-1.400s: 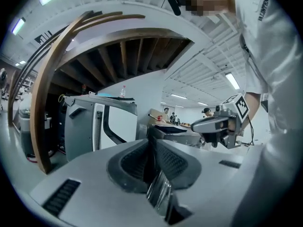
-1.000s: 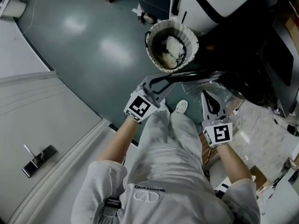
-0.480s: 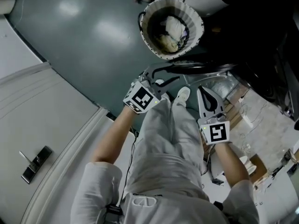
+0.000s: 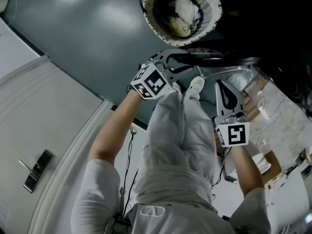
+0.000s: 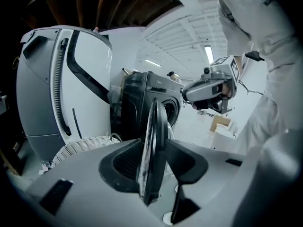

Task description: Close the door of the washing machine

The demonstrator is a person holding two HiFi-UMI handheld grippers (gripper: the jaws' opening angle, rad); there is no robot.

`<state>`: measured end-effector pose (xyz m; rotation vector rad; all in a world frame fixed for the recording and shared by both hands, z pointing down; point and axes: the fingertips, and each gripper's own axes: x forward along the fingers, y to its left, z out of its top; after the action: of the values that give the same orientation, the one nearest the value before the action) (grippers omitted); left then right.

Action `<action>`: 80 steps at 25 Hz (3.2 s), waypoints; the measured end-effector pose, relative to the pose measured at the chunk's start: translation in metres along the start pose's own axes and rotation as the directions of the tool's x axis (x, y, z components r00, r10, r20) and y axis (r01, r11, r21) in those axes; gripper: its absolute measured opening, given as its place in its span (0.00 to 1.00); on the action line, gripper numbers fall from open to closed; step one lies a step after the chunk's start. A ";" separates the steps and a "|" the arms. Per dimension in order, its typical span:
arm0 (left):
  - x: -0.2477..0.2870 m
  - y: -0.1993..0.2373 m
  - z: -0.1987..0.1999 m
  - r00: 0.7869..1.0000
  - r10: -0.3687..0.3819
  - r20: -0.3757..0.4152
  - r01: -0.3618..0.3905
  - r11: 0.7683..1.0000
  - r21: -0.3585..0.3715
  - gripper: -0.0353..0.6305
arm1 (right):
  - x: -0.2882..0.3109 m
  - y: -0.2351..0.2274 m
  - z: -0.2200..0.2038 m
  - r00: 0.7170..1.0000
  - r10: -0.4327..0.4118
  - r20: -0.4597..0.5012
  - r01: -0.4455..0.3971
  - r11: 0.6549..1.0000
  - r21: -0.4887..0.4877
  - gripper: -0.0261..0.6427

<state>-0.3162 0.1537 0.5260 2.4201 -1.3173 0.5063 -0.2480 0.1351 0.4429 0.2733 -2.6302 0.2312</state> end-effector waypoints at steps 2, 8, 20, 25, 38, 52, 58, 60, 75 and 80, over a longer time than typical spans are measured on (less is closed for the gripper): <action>0.008 -0.001 -0.012 0.999 -0.020 -0.025 0.021 1.000 0.003 0.30 | 0.002 0.000 -0.009 1.000 0.002 -0.010 -0.002 1.000 0.009 0.06; 0.026 -0.005 -0.031 0.995 -0.078 -0.063 0.080 0.996 0.035 0.30 | 0.007 0.000 -0.032 1.000 -0.006 -0.030 0.007 1.000 0.023 0.06; 0.046 -0.003 -0.034 0.980 -0.181 -0.087 0.187 0.979 0.077 0.20 | 0.010 -0.004 -0.053 0.999 -0.012 -0.040 0.014 0.999 0.051 0.06; 0.045 -0.003 -0.033 0.980 -0.174 -0.093 0.184 0.978 0.103 0.19 | 0.006 -0.008 -0.058 0.999 -0.034 -0.042 0.037 0.997 0.069 0.06; 0.039 -0.022 -0.038 0.995 -0.022 -0.098 0.028 0.998 0.056 0.17 | -0.003 -0.003 -0.077 0.995 -0.065 -0.069 0.072 0.992 0.102 0.06; 0.052 -0.093 -0.042 0.987 0.072 -0.145 -0.077 0.997 -0.027 0.17 | -0.056 -0.016 -0.105 0.975 -0.197 -0.101 0.212 0.964 0.163 0.06; 0.058 -0.117 -0.041 0.980 0.108 -0.170 -0.122 0.990 -0.074 0.17 | -0.076 -0.030 -0.123 0.963 -0.239 -0.122 0.256 0.954 0.152 0.06; 0.062 -0.124 -0.041 0.977 0.118 -0.177 -0.134 0.988 -0.081 0.17 | -0.082 -0.038 -0.125 0.957 -0.266 -0.113 0.282 0.946 0.158 0.06; 0.082 -0.175 -0.040 0.948 0.198 -0.248 -0.239 0.959 -0.151 0.18 | -0.139 -0.034 -0.179 0.943 -0.292 -0.158 0.317 0.933 0.169 0.06; 0.095 -0.197 -0.039 0.944 0.184 -0.272 -0.241 0.951 -0.193 0.18 | -0.156 -0.038 -0.194 0.930 -0.325 -0.170 0.356 0.913 0.198 0.06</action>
<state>-0.1069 0.2030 0.5794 1.9694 -1.4458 0.6592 -0.0175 0.1626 0.5407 0.7609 -2.3727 0.4140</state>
